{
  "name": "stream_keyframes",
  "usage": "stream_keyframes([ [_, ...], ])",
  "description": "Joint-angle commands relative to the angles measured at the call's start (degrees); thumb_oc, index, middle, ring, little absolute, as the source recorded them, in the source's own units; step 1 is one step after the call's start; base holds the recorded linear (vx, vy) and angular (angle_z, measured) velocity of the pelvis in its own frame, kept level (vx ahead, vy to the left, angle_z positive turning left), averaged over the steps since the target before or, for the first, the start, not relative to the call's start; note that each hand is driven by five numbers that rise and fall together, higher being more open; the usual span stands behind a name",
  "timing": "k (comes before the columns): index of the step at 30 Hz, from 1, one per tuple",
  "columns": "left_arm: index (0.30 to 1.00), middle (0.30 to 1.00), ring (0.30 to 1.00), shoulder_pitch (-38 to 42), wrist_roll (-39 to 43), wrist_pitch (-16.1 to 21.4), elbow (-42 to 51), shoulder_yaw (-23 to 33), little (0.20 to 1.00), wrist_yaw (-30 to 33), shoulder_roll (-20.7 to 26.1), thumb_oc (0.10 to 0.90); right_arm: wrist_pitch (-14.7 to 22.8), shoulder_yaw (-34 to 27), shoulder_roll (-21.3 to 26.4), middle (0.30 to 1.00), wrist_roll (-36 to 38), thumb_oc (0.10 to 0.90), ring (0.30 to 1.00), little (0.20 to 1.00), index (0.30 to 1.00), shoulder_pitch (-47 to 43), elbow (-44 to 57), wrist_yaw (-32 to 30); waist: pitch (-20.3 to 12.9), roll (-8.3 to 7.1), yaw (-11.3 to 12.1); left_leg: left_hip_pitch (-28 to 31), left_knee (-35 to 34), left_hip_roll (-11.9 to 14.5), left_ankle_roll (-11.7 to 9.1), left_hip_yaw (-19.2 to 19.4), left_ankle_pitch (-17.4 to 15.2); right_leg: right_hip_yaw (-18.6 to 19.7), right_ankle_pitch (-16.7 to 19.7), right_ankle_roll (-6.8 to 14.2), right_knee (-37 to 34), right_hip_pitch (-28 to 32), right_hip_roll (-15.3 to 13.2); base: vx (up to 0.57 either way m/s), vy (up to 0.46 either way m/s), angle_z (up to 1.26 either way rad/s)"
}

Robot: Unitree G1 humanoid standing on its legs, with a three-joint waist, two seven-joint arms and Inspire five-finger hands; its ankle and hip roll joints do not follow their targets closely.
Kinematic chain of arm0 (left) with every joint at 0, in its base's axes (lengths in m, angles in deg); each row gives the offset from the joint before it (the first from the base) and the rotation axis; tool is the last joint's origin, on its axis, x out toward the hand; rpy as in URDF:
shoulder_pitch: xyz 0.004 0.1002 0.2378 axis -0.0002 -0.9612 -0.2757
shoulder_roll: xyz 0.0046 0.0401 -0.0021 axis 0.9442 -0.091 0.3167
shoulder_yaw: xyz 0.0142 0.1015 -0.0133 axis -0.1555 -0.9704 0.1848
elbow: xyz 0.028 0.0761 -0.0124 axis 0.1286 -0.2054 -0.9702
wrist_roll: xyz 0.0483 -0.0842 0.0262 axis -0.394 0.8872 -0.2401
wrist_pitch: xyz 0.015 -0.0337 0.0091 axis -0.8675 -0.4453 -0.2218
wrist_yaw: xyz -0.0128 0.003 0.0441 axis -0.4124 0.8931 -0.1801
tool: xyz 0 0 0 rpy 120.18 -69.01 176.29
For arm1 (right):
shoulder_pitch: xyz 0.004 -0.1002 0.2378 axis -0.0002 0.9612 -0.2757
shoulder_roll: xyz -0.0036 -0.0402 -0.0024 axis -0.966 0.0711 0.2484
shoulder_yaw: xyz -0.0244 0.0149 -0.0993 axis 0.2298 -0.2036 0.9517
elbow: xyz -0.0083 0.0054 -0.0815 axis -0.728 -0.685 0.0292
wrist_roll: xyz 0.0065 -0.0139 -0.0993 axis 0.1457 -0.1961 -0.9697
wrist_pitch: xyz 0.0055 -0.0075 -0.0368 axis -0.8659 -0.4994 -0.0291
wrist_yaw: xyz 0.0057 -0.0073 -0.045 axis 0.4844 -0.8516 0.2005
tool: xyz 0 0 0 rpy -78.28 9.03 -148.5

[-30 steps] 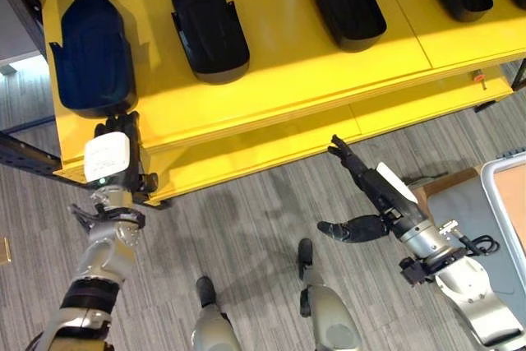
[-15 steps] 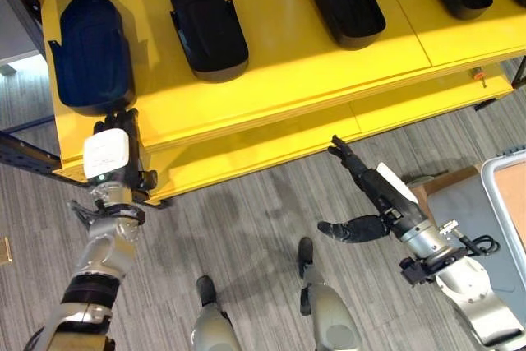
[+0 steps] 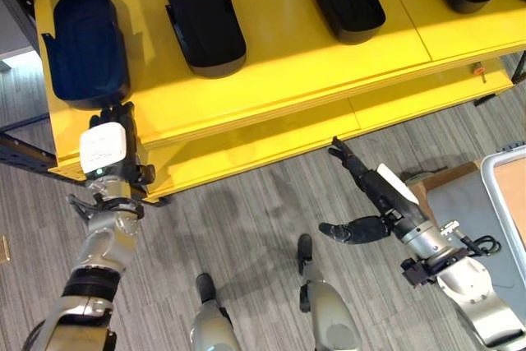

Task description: Move parts from the plastic box to the shelf.

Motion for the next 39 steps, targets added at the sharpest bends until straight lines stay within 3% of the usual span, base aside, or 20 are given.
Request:
stream_keyframes([
  [1,1.0,1.0,1.0,4.15,1.9,0.92,-1.59,-0.96,1.0,2.76,7.48,0.9,5.97,-3.78,1.53,1.0,3.8,0.9,1.0,1.0,1.0,-1.82,7.67,-1.46,-4.27,-2.6,-1.12,-6.88,8.15,0.07,1.72,-1.64,-0.81,1.5,-7.32,4.68,6.94,1.9,-6.57,0.0,0.0,0.0],
  [14,1.0,1.0,1.0,2.9,1.84,1.53,0.62,-1.47,1.0,2.14,6.59,0.9,5.82,-3.22,1.71,1.0,3.32,0.9,1.0,1.0,1.0,-2.42,7.3,-1.62,-4.04,-2.14,-0.81,-6.92,8.78,-0.13,1.84,-1.81,-1.16,1.82,-7.5,4.6,7.6,1.77,-6.9,0.0,0.003,-0.01],
  [25,1.0,1.0,1.0,-13.77,4.59,7.36,19.49,4.89,1.0,-2.13,-0.36,0.9,4.75,-3.9,-0.37,1.0,1.86,0.9,1.0,1.0,1.0,-4.55,5.24,-2.32,-4.67,-0.27,1.15,-3.52,5.65,-0.66,1.81,-2.32,-0.25,0.88,-7.86,4.3,6.99,4.62,-6.92,0.0,-0.007,-0.02],
  [26,1.0,1.0,1.0,-17.73,6.23,9.26,24.02,5.93,1.0,-3.49,-1.54,0.9,4.73,-4.4,-0.55,1.0,1.91,0.9,1.0,1.0,1.0,-4.6,5.12,-2.24,-4.99,0.18,1.66,-2.65,4.59,-0.77,1.86,-2.47,0.25,0.39,-7.82,4.31,6.57,5.48,-6.9,0.01,-0.024,0.1],
  [39,1.0,1.0,1.0,-32.76,18.54,17.01,37.83,8.91,1.0,-9.46,-3.91,0.9,5.48,-6.07,-0.66,1.0,1.44,0.9,1.0,1.0,1.0,-3.26,6.19,-2.66,-8.06,2.17,3.1,2.96,-2.28,-1.18,1.9,-2.76,3.52,-2.6,-8.39,4.51,4.9,10.3,-6.69,0.02,-0.023,0.07],
])
